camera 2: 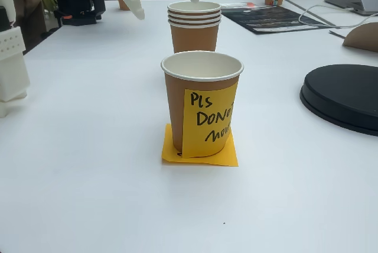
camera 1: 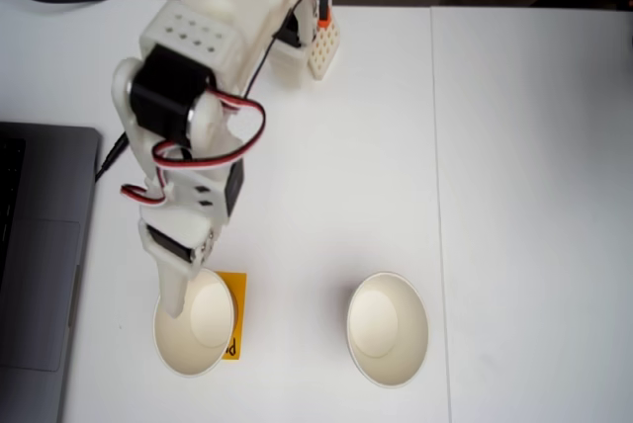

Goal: Pickup cup and make a pile of cup.

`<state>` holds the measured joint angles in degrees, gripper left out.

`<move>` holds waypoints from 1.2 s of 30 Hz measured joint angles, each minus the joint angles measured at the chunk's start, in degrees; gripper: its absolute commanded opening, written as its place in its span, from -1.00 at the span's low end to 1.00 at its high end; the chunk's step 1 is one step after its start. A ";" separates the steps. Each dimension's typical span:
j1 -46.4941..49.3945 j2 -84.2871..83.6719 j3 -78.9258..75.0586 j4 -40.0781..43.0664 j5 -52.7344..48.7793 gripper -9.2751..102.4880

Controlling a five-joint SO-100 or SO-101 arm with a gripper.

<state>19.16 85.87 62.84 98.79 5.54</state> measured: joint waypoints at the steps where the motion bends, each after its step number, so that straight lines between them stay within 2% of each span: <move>1: -0.09 -0.44 0.00 0.09 0.00 -0.28; 12: -0.09 -6.15 -0.26 0.09 0.00 -0.28; 22: -0.09 -15.29 -9.76 0.09 0.00 -0.28; 36: 0.00 -18.19 -10.72 0.09 0.00 -0.28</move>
<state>19.16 67.68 52.12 98.88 5.54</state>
